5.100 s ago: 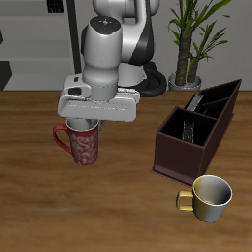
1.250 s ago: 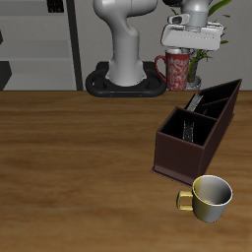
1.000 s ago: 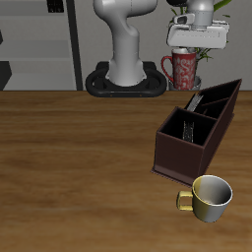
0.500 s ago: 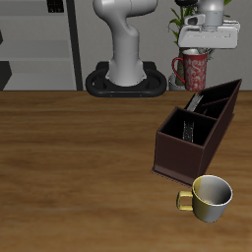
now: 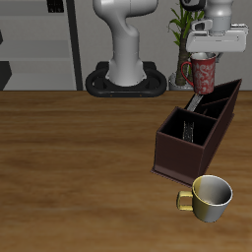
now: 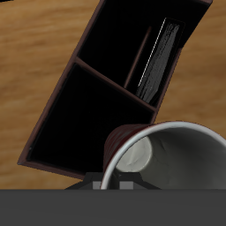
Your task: Place the black book into the left desk caddy's front compartment and place the yellow book into the left desk caddy's right compartment and place the red mug into the left desk caddy's left compartment
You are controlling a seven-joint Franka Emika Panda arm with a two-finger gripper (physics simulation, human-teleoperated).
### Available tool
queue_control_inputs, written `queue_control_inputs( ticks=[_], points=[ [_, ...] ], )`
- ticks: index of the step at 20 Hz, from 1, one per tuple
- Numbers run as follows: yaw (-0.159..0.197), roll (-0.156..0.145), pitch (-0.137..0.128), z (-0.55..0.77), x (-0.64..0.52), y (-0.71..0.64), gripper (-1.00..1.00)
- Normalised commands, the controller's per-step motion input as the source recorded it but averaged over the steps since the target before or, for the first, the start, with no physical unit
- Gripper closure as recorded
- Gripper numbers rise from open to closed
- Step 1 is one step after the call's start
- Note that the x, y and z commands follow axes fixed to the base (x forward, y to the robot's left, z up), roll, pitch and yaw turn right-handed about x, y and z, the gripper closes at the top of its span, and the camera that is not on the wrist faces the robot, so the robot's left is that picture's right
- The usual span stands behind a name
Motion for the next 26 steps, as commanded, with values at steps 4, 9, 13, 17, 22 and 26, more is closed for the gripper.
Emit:
queue_control_inputs(
  ticks=[4,9,13,17,22,26],
  points=[
    [-0.002,0.001,0.021,-0.18,0.05,-0.02,1.00],
    [-0.004,0.002,0.052,-0.25,0.11,0.08,1.00],
    [0.008,0.047,-0.002,0.00,-0.03,0.27,1.00],
    [0.050,0.029,-0.005,-0.08,0.03,0.13,1.00],
    [0.011,0.005,0.051,-0.24,0.16,0.09,1.00],
    [0.010,0.027,0.046,-0.25,0.07,0.08,1.00]
  ],
)
